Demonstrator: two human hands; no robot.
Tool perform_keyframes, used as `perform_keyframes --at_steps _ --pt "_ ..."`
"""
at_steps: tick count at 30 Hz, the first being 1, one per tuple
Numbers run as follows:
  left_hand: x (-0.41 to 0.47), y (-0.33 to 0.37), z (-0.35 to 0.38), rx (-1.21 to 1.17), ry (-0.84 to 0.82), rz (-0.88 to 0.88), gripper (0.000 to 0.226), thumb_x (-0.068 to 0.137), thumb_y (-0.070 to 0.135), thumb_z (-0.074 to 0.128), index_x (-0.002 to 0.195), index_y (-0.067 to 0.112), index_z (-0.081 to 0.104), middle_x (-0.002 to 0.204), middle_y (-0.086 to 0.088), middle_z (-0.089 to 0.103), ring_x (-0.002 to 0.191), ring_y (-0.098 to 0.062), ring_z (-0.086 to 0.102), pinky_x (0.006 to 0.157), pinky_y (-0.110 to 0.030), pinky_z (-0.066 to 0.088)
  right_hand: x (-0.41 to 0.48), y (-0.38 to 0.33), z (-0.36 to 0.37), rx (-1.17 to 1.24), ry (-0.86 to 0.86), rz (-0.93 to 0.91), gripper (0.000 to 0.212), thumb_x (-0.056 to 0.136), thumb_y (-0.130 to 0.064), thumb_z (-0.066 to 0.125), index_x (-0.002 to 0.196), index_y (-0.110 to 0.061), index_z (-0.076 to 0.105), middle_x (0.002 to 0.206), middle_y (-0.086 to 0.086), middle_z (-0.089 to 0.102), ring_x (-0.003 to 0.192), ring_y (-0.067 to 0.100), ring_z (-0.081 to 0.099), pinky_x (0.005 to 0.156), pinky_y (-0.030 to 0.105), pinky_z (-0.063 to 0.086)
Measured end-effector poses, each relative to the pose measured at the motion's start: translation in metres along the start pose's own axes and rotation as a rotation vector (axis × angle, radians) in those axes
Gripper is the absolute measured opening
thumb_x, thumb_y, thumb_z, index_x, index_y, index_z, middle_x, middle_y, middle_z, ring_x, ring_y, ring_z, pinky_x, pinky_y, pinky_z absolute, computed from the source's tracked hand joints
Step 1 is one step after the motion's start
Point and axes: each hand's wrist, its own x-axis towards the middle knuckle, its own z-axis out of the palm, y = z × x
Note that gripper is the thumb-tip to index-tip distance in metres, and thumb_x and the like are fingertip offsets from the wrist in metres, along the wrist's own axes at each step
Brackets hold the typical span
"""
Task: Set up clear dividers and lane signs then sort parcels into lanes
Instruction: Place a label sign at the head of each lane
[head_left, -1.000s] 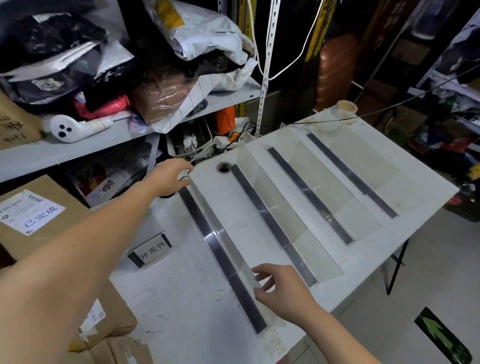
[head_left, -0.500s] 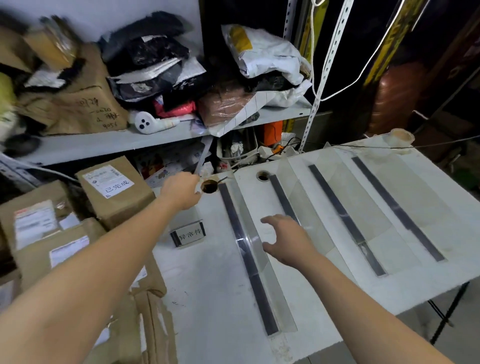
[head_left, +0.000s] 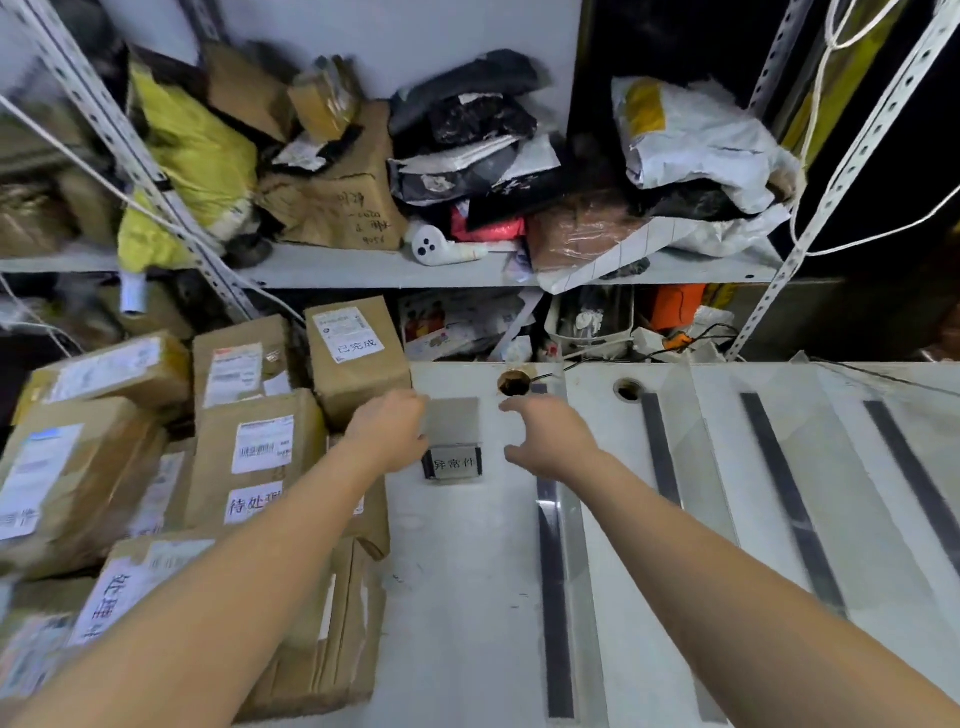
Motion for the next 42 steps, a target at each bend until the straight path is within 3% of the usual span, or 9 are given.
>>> perform_keyframes --at_steps 4,13,22,29,36,39,42 --pt "-0.003 -0.010 0.017 -0.057 -0.075 -0.050 0.048 0.096 0.036 0.059 0.139 0.015 0.054 0.131 -0.002 0.059 0.116 -0.025 0.058 0.084 -0.039 0.054 0.022 -0.005 0.018 0.015 -0.047 -0.044 0.062 0.088 -0.028 0.070 0.146 -0.027 0.050 0.147 -0.001 0.054 0.137 0.024 0.048 0.104 0.040 0.047" --pt "0.014 -0.033 0.060 -0.066 -0.200 -0.126 0.056 0.093 0.044 0.062 0.139 0.015 0.052 0.139 -0.005 0.056 0.124 -0.028 0.055 0.096 -0.045 0.053 0.064 0.006 0.068 0.073 -0.176 -0.073 0.058 0.087 -0.029 0.076 0.141 -0.025 0.057 0.143 -0.002 0.059 0.133 0.020 0.050 0.102 0.036 0.049" --pt "0.035 -0.034 0.070 -0.050 -0.236 -0.040 0.045 0.092 0.041 0.060 0.130 0.017 0.057 0.127 -0.006 0.062 0.113 -0.029 0.061 0.088 -0.045 0.056 0.087 0.001 0.086 0.127 -0.166 -0.094 0.022 0.091 -0.023 0.070 0.111 -0.023 0.078 0.109 0.000 0.075 0.097 0.023 0.068 0.081 0.039 0.057" --pt "0.043 -0.038 0.054 0.001 -0.233 0.022 0.043 0.095 0.038 0.059 0.133 0.018 0.057 0.126 -0.003 0.062 0.114 -0.026 0.060 0.088 -0.045 0.056 0.085 0.005 0.076 0.140 -0.140 -0.113 0.018 0.094 -0.024 0.066 0.109 -0.027 0.076 0.109 -0.008 0.074 0.099 0.018 0.066 0.083 0.038 0.056" --pt "0.052 -0.029 0.055 -0.079 -0.286 0.036 0.031 0.091 0.039 0.065 0.114 0.019 0.067 0.116 -0.002 0.064 0.101 -0.024 0.061 0.082 -0.042 0.056 0.084 0.020 0.047 0.186 -0.109 -0.086 0.019 0.091 -0.021 0.066 0.103 -0.029 0.078 0.104 -0.011 0.075 0.097 0.013 0.066 0.082 0.038 0.057" --pt "0.056 -0.025 0.064 -0.146 -0.275 0.027 0.038 0.091 0.041 0.068 0.122 0.019 0.067 0.122 -0.001 0.063 0.110 -0.023 0.060 0.084 -0.037 0.053 0.083 0.028 0.036 0.222 -0.109 -0.069 0.017 0.087 -0.023 0.070 0.099 -0.030 0.079 0.097 -0.013 0.075 0.090 0.011 0.066 0.081 0.039 0.058" --pt "0.059 -0.019 0.072 -0.237 -0.267 0.041 0.031 0.088 0.034 0.073 0.116 0.019 0.072 0.116 0.002 0.068 0.105 -0.019 0.063 0.086 -0.039 0.055 0.080 0.035 0.030 0.238 -0.087 -0.071 0.014 0.087 -0.026 0.072 0.098 -0.032 0.079 0.095 -0.015 0.075 0.090 0.010 0.066 0.081 0.039 0.058"
